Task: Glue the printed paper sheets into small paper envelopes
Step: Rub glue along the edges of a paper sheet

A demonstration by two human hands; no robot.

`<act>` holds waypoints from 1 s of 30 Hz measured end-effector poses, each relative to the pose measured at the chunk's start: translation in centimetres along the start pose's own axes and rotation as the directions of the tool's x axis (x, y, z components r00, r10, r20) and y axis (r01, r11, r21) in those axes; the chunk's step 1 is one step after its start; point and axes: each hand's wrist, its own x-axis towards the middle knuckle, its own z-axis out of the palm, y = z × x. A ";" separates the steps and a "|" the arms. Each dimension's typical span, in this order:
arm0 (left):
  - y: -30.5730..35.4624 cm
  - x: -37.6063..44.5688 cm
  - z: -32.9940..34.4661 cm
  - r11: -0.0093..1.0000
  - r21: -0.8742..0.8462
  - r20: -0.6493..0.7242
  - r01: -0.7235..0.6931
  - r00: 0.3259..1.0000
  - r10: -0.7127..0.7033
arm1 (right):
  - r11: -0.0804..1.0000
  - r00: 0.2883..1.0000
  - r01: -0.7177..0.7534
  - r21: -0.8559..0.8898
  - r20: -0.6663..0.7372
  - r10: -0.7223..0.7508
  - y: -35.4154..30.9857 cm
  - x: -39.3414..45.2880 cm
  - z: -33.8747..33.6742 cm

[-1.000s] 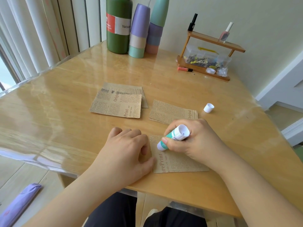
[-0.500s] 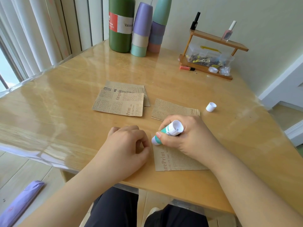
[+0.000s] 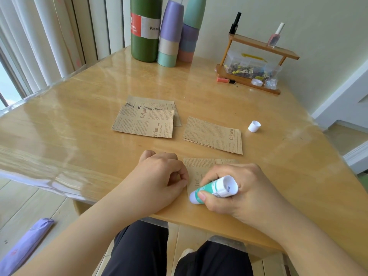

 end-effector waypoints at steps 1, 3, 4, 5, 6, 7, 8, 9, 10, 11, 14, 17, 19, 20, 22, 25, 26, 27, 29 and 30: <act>0.0 0.0 0.1 1.000 0.004 0.007 -0.003 1.000 0.003 | 1.000 1.000 -0.002 0.000 -0.001 0.002 0.0 0.0 0.0; 0.0 0.0 0.1 1.000 0.010 0.013 -0.010 1.000 0.010 | 1.000 1.000 -0.012 0.003 -0.006 0.012 0.0 0.1 -0.1; 0.0 0.1 0.1 1.000 0.012 0.017 -0.013 1.000 0.013 | 1.000 1.000 -0.020 0.010 -0.008 0.020 0.0 0.2 -0.2; 0.0 0.1 0.1 1.000 0.013 0.020 -0.015 1.000 0.015 | 0.999 0.999 -0.032 0.019 -0.013 0.032 0.1 0.4 -0.3; 0.0 0.1 0.1 1.000 0.014 0.025 -0.014 1.000 0.013 | 0.998 0.999 -0.047 0.029 -0.020 0.048 0.2 0.6 -0.4; 0.0 0.1 0.1 1.000 0.015 0.030 -0.012 0.999 0.012 | 0.997 0.998 -0.061 0.037 -0.028 0.062 0.4 0.9 -0.6; 0.0 0.1 0.1 1.000 0.014 0.034 -0.011 0.999 0.011 | 0.996 0.996 -0.075 0.044 -0.036 0.077 0.5 1.2 -0.7; 0.0 0.1 0.1 1.000 0.011 0.036 -0.011 0.999 0.011 | 0.995 0.995 -0.090 0.048 -0.042 0.093 0.7 1.5 -0.8; 0.1 0.1 0.1 1.000 0.010 0.037 -0.012 0.999 0.012 | 0.994 0.993 -0.103 0.045 -0.049 0.105 0.8 1.8 -0.9; 0.1 0.1 0.1 1.000 0.008 0.038 -0.012 0.999 0.012 | 0.994 0.993 -0.104 0.033 -0.060 0.106 1.0 2.1 -0.9; 0.1 0.0 0.1 1.000 0.010 0.035 -0.012 0.999 0.011 | 0.997 0.993 -0.082 0.007 -0.086 0.083 1.2 2.8 -1.0; 0.1 0.0 0.1 1.000 0.009 0.028 -0.010 1.000 0.010 | 0.997 0.994 -0.075 -0.003 -0.085 0.075 1.2 2.6 -1.0; 0.1 0.0 0.1 1.000 0.007 0.028 -0.006 1.000 0.006 | 0.997 0.995 -0.077 0.013 -0.070 0.077 1.1 1.9 -1.1; 0.1 0.0 0.1 1.000 0.003 0.030 -0.004 1.000 0.004 | 0.997 0.995 -0.077 0.022 -0.062 0.079 0.9 1.5 -1.1; 0.1 0.0 0.0 1.000 -0.009 0.033 -0.006 0.999 0.006 | 0.997 0.995 -0.072 0.021 -0.062 0.073 0.7 0.6 -1.1; 0.2 0.0 0.0 1.000 -0.006 0.033 -0.002 0.999 0.002 | 0.998 0.997 -0.055 -0.001 -0.054 0.055 0.5 -0.4 -1.1; 0.2 0.1 0.0 1.000 -0.002 0.032 -0.001 0.999 0.001 | 0.998 0.997 -0.057 -0.004 -0.048 0.057 0.4 -0.6 -1.2; 0.2 0.1 0.1 1.000 -0.001 0.030 0.000 1.000 0.000 | 0.998 0.997 -0.060 -0.002 -0.042 0.060 0.4 -0.7 -1.2; 0.2 0.1 0.1 1.000 0.001 0.028 -0.001 1.000 0.001 | 0.998 0.997 -0.060 0.013 -0.038 0.060 0.4 -0.7 -1.3; 0.2 0.0 0.1 1.000 0.002 0.029 -0.002 1.000 0.002 | 0.998 0.998 -0.057 0.019 -0.038 0.058 0.5 -0.7 -1.3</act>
